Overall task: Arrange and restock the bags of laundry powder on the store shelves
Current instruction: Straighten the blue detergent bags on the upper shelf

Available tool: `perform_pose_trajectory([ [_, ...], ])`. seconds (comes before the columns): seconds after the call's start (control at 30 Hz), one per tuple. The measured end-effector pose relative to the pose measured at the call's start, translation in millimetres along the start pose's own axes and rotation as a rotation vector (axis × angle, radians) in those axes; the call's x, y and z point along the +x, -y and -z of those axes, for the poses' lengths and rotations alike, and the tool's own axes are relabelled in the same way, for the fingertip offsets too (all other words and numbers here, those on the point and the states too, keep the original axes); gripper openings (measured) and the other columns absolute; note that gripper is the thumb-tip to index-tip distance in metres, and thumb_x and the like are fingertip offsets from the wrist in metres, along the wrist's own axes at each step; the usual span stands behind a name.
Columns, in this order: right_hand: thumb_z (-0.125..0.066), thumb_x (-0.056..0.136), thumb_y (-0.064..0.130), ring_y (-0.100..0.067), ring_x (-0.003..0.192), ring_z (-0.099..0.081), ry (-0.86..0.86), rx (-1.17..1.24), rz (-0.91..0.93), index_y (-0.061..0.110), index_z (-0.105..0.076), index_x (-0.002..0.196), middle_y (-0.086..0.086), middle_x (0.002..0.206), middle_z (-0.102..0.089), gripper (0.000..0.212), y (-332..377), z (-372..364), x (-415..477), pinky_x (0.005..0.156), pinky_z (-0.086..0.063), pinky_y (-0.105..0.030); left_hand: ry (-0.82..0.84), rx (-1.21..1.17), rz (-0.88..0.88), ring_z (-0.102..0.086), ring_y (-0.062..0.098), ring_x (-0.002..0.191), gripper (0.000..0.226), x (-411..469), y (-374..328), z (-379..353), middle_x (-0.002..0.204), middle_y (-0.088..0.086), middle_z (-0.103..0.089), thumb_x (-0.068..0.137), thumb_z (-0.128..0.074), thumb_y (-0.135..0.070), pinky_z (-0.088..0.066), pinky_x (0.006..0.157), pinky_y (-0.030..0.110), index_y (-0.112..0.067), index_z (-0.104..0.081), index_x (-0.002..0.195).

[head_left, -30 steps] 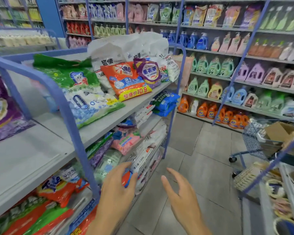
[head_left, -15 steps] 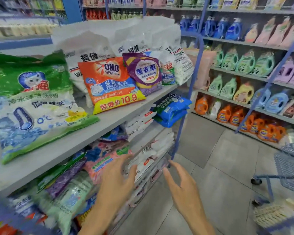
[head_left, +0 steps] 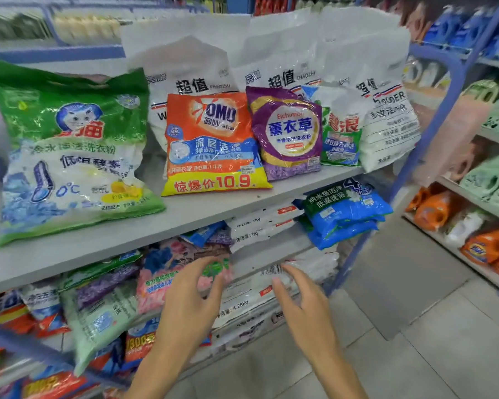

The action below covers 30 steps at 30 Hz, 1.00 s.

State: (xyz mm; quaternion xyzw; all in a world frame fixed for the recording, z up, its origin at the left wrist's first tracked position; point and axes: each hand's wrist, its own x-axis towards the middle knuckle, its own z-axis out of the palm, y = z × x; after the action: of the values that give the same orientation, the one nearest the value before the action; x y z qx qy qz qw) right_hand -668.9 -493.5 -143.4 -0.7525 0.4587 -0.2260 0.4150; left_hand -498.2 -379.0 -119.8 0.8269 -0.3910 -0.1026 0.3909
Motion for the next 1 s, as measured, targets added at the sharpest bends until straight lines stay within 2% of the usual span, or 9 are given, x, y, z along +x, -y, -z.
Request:
perform_pose_trajectory([
  [0.07,-0.051,0.1,0.058,0.002,0.137,-0.039,0.024,-0.008,0.019,0.036,-0.049,0.147,0.02,0.149,-0.049,0.052,2.8,-2.8,12.3,0.115,-0.034,-0.029,-0.022,-0.002,0.033,-0.05,0.009,0.13,0.039,6.6,3.6,0.4,0.135,-0.012,-0.06,0.098,-0.061,-0.034,-0.036,0.11,0.029,-0.023,-0.06,0.135],
  [0.17,-0.05,0.1,0.058,0.003,0.135,-0.041,0.063,-0.025,0.056,0.039,-0.048,0.146,0.023,0.146,-0.048,0.05,5.4,-8.0,28.0,0.116,-0.037,-0.032,-0.047,-0.01,0.057,-0.047,0.006,0.129,0.043,16.4,8.9,-2.4,0.139,-0.009,-0.059,0.099,-0.06,-0.034,-0.037,0.113,0.034,-0.021,-0.058,0.139],
  [0.27,-0.05,0.1,0.056,-0.002,0.137,-0.042,0.082,-0.049,0.081,0.033,-0.05,0.147,0.018,0.147,-0.05,0.052,7.2,-11.7,42.4,0.116,-0.037,-0.034,-0.049,0.009,0.07,-0.049,0.009,0.131,0.044,22.8,12.9,-7.4,0.14,-0.006,-0.059,0.099,-0.06,-0.035,-0.037,0.112,0.034,-0.019,-0.058,0.14],
  [0.4,-0.051,0.1,0.055,-0.005,0.138,-0.042,0.159,-0.055,0.103,0.031,-0.051,0.147,0.015,0.148,-0.051,0.052,3.6,-16.5,68.8,0.114,-0.035,-0.029,-0.081,0.027,0.133,-0.049,0.008,0.131,0.043,30.4,18.9,-20.2,0.14,-0.003,-0.06,0.098,-0.061,-0.032,-0.036,0.111,0.032,-0.017,-0.06,0.138],
  [0.53,-0.05,0.1,0.058,-0.003,0.134,-0.044,0.26,-0.072,0.151,0.031,-0.05,0.148,0.012,0.149,-0.052,0.055,-3.6,-26.2,97.8,0.113,-0.037,-0.03,-0.168,0.03,0.218,-0.049,0.006,0.127,0.042,32.2,27.2,-38.1,0.139,-0.004,-0.06,0.099,-0.06,-0.034,-0.035,0.107,0.026,-0.017,-0.059,0.137],
  [0.7,-0.051,0.1,0.058,0.002,0.135,-0.041,0.385,-0.065,0.234,0.035,-0.05,0.147,0.019,0.15,-0.05,0.053,-13.0,-38.1,128.9,0.109,-0.032,-0.022,-0.287,0.036,0.333,-0.051,0.015,0.131,0.045,32.1,41.7,-62.4,0.14,0.0,-0.06,0.099,-0.06,-0.033,-0.033,0.105,0.023,-0.015,-0.056,0.14],
  [0.8,-0.054,0.099,0.055,0.005,0.131,-0.041,0.408,-0.059,0.306,0.035,-0.053,0.144,0.019,0.146,-0.052,0.05,-20.2,-48.0,143.0,0.11,-0.033,-0.023,-0.377,0.001,0.37,-0.052,0.014,0.132,0.046,29.9,53.0,-75.0,0.141,-0.003,-0.06,0.099,-0.06,-0.036,-0.042,0.11,0.034,-0.017,-0.056,0.141],
  [0.9,-0.056,0.099,0.053,0.007,0.127,-0.04,0.423,-0.069,0.369,0.035,-0.052,0.145,0.018,0.147,-0.051,0.05,-26.9,-62.8,154.1,0.104,-0.033,-0.02,-0.463,-0.055,0.402,-0.05,0.01,0.134,0.047,30.0,64.5,-84.7,0.142,-0.008,-0.058,0.098,-0.059,-0.042,-0.044,0.112,0.042,-0.025,-0.055,0.142],
  [1.0,-0.055,0.098,0.054,0.024,0.111,-0.039,0.43,-0.102,0.433,0.036,-0.051,0.145,0.023,0.139,-0.052,0.05,-34.2,-86.9,165.6,0.095,-0.031,-0.013,-0.518,-0.073,0.425,-0.051,0.006,0.131,0.046,34.2,81.3,-94.1,0.141,-0.013,-0.058,0.098,-0.06,-0.041,-0.045,0.111,0.041,-0.029,-0.054,0.141],
])
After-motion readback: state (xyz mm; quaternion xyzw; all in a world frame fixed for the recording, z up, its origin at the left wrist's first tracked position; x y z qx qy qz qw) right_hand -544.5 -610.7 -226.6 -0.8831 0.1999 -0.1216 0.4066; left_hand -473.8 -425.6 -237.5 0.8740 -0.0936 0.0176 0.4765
